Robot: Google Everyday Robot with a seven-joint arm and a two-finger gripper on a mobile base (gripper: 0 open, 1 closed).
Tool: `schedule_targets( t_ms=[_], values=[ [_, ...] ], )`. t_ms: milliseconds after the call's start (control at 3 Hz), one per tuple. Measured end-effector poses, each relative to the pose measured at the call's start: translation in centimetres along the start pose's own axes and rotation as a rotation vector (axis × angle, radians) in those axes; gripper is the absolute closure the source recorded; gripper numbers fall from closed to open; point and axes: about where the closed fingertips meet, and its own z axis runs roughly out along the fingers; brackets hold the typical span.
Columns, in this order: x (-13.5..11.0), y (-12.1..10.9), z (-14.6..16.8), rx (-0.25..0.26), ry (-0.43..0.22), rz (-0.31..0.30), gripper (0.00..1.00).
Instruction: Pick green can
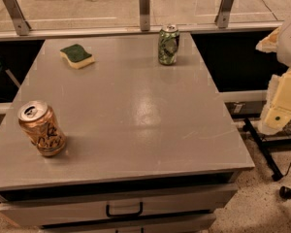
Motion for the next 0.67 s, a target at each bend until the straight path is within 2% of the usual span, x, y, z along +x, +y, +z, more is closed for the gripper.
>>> schedule_targets(
  t_ms=[333,667],
  values=[
    [0.0,0.0,0.0,0.0,0.0,0.0,0.0],
    [0.1,-2.3,2.1,-0.002,-0.059,-0.019,0.0]
  ],
)
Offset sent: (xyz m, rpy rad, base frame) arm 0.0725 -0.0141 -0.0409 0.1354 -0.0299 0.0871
